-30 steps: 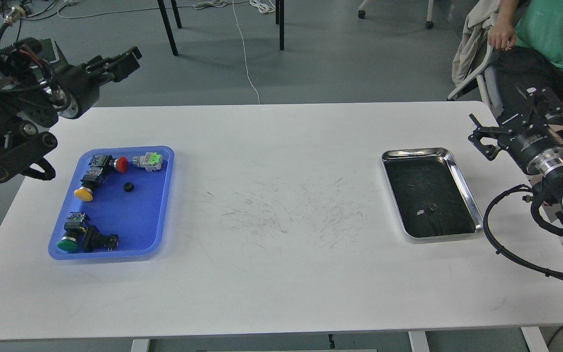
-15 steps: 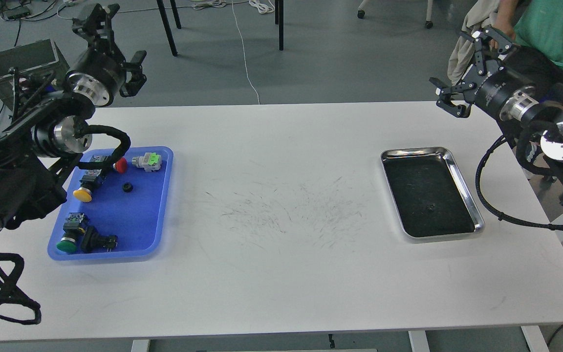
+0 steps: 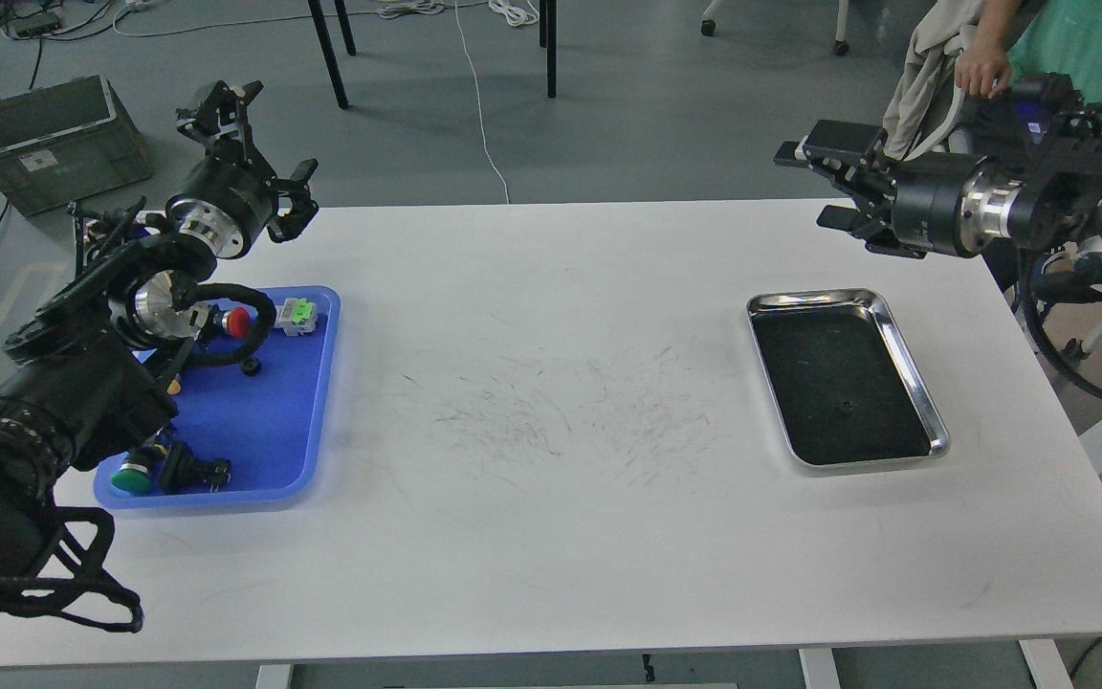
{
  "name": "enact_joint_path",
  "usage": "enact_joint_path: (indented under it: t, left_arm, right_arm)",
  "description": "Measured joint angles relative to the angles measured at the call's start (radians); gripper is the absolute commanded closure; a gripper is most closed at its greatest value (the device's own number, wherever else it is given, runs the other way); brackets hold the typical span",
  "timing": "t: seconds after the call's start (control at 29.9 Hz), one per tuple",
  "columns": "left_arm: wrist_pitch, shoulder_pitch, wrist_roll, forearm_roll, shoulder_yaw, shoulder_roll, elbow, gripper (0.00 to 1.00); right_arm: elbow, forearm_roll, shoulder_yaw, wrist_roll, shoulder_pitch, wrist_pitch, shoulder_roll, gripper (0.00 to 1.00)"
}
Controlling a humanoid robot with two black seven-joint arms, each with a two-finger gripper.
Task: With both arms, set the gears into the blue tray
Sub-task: 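Lower the right gripper into the silver tray and grasp another black gear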
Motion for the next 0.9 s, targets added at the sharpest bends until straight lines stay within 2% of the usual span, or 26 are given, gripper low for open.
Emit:
enact_joint_path:
  t: [0.23, 0.43, 0.9]
  left_arm:
    - [0.003, 0.001, -0.001, 0.007, 0.002, -0.021, 0.0, 0.02]
    - [0.003, 0.004, -0.001, 0.007, 0.003, -0.021, 0.001, 0.02]
    - [0.002, 0.024, -0.001, 0.011, 0.003, -0.015, 0.001, 0.02]
  right_arm:
    - [0.054, -0.243, -0.147, 0.001, -0.04, 0.005, -0.029, 0.01]
    - [0.064, -0.44, -0.209, 0.002, -0.06, 0.001, -0.004, 0.01]
    - [-0.018, -0.526, -0.287, -0.002, -0.092, -0.028, 0.098, 0.03]
